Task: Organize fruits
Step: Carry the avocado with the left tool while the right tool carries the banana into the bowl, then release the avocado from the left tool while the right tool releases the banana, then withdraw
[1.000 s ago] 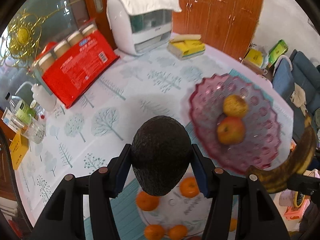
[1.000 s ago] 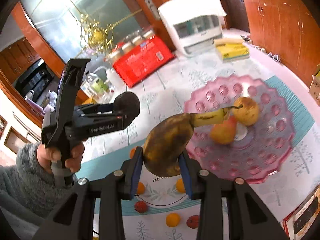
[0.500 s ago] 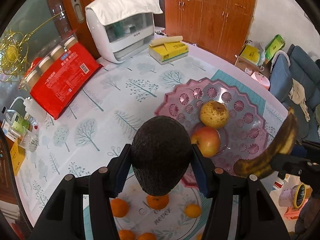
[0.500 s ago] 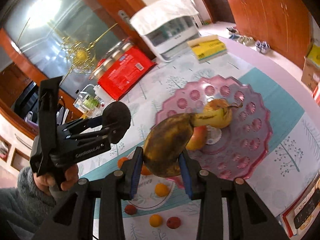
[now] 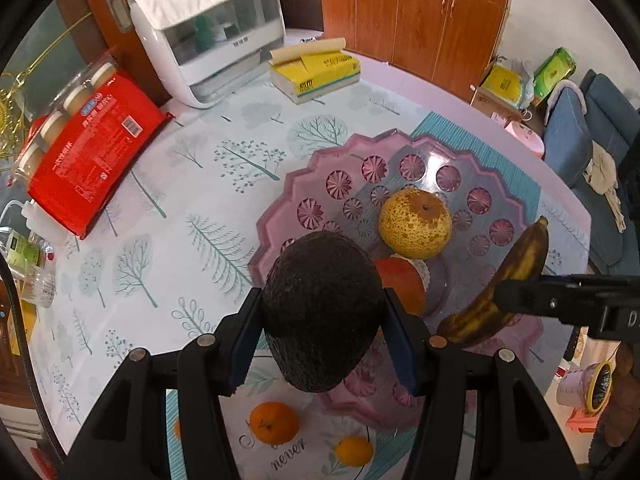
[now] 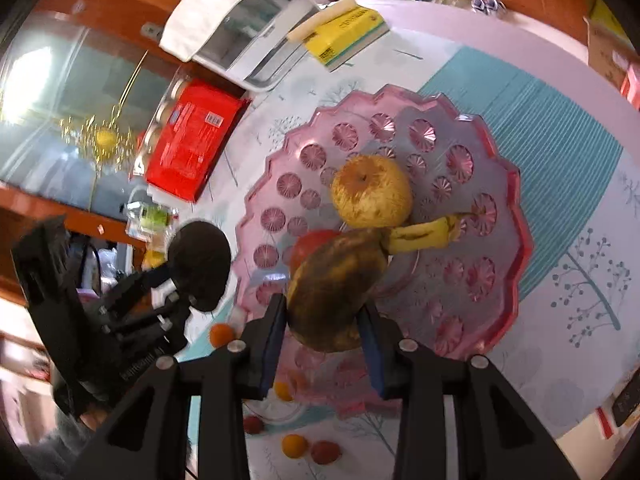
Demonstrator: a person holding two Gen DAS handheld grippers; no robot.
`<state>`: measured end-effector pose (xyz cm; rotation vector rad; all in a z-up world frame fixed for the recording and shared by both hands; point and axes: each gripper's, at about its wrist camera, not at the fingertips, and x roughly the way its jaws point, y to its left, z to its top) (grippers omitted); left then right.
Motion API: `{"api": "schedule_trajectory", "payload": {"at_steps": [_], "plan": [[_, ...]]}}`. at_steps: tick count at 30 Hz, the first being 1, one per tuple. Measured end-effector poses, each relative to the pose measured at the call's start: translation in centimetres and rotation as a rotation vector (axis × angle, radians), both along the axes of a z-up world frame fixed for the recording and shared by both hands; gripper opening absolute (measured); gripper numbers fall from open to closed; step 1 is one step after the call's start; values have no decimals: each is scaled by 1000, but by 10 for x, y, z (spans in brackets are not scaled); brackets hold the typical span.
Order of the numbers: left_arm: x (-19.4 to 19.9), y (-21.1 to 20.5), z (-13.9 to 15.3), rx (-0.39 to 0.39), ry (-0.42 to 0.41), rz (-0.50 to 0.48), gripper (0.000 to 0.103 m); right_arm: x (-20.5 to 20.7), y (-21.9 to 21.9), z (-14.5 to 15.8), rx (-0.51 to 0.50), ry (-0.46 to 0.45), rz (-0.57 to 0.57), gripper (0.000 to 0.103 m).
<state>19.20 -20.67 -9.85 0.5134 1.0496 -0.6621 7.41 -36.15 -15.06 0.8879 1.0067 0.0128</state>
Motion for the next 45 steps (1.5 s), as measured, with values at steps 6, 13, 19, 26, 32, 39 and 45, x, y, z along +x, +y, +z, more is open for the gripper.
{"api": "schedule_trajectory", "payload": {"at_steps": [6, 13, 19, 26, 32, 39, 45], "plan": [[14, -18, -17, 36, -8, 17, 56, 18, -15, -8, -7, 54, -68, 37], [28, -40, -33, 64, -22, 28, 56, 34, -27, -12, -54, 95, -162, 43], [36, -52, -49, 89, -10, 39, 56, 40, -8, -10, -237, 99, -68, 48], [37, -56, -56, 104, -19, 42, 62, 31, 10, -9, -439, 99, 2, 48], [28, -56, -40, 112, -129, 35, 82, 25, 16, -10, -478, 89, 21, 48], [23, -42, -35, 130, -118, 68, 86, 18, 20, 0, -502, 62, 9, 48], [15, -27, -25, 123, -101, 100, 94, 11, 20, 8, -511, 48, -7, 48]]}}
